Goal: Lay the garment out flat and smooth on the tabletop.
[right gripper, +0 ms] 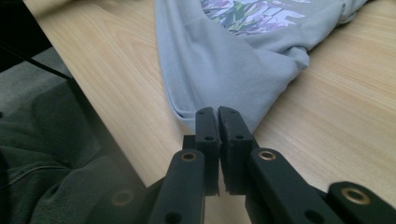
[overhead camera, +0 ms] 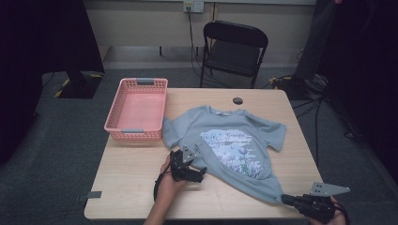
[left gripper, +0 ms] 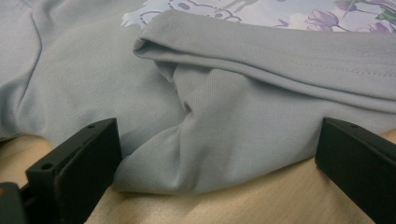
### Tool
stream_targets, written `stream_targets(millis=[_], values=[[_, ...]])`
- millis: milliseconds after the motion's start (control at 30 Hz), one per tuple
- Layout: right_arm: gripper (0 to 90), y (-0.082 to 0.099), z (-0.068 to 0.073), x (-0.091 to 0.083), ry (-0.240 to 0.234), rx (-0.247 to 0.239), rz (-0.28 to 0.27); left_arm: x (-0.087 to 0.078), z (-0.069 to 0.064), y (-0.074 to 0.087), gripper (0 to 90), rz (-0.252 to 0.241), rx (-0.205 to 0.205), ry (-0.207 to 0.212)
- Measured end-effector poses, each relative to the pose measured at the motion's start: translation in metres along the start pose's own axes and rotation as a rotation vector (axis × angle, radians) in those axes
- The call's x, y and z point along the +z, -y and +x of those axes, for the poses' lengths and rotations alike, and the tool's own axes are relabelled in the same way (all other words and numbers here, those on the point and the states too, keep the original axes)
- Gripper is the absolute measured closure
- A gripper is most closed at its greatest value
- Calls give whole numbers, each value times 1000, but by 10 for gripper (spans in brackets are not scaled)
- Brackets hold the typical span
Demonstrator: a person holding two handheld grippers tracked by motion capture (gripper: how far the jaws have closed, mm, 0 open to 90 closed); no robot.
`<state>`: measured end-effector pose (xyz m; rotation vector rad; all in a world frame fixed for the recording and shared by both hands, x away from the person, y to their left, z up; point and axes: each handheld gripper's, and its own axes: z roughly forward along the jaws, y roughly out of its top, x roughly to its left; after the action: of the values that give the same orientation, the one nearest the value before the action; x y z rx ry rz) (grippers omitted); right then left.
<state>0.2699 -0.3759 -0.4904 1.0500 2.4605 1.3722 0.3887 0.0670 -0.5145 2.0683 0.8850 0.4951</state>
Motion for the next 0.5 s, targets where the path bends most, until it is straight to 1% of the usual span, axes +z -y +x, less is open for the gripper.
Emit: stream_targets(millis=[133,300,367,400,433,467,500], values=[[872,3,3,-3,-2,0,-4,-1,-3,0,0,-1,2,3],[871,8,9,-6,5,-16,6,-2,-8,1,0,0,6,11],[864,10,9,-7,3,-12,0,-2,-9,1,0,0,4,10],[841,10,9,-8,13,-7,-11,-2,-9,1,0,0,4,10],[793,9,10,-8,16,-9,-15,-2,-8,1,0,0,4,10],[711,8,10,-9,23,-17,-22,-2,-9,1,0,0,5,10],[600,6,11,-10,57,-25,-36,-2,-9,1,0,0,4,10]])
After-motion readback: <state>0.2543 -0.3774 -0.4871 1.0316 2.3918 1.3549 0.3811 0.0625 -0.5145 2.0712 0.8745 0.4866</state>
